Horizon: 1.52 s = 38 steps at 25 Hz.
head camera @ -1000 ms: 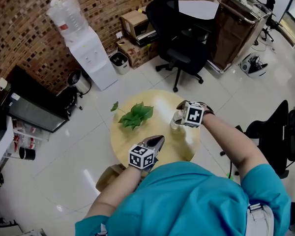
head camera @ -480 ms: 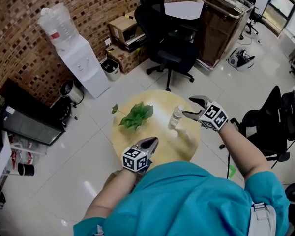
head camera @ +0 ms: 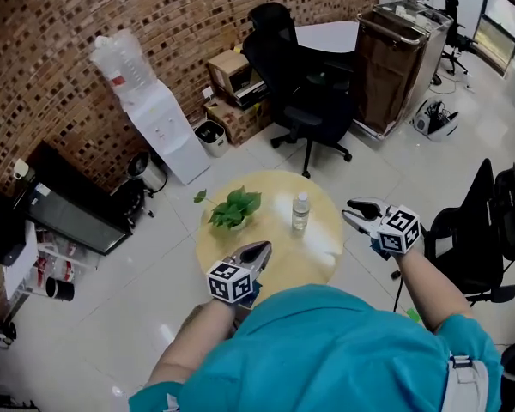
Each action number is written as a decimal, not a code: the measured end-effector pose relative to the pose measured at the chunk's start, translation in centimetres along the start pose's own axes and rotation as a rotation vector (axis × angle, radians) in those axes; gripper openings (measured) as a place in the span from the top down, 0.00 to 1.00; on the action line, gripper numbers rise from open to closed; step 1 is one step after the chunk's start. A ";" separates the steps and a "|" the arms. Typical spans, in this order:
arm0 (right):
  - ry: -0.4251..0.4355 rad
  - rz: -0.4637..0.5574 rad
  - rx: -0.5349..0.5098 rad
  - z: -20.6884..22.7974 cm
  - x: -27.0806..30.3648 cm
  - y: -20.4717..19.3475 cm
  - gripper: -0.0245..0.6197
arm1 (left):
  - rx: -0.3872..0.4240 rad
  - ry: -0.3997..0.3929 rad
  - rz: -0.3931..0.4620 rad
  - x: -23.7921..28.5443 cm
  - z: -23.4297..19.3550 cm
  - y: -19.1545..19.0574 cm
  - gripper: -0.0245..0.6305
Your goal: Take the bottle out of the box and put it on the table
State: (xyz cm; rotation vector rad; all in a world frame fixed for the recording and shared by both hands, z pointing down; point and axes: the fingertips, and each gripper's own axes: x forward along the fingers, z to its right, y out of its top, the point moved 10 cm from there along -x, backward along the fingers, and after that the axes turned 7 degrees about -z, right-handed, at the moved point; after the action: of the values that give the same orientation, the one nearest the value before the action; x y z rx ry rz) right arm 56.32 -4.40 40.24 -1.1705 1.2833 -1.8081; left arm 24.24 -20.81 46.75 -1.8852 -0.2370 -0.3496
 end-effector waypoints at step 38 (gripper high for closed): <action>0.449 -0.048 -0.008 -27.4 -15.4 0.9 0.96 | -0.196 0.386 0.211 -27.7 36.9 -11.2 0.96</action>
State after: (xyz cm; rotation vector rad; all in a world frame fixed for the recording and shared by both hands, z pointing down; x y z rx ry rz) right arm 37.70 19.25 31.05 -0.8282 1.5149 -2.1840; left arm -0.83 17.86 35.41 -1.9673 0.2632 -0.5983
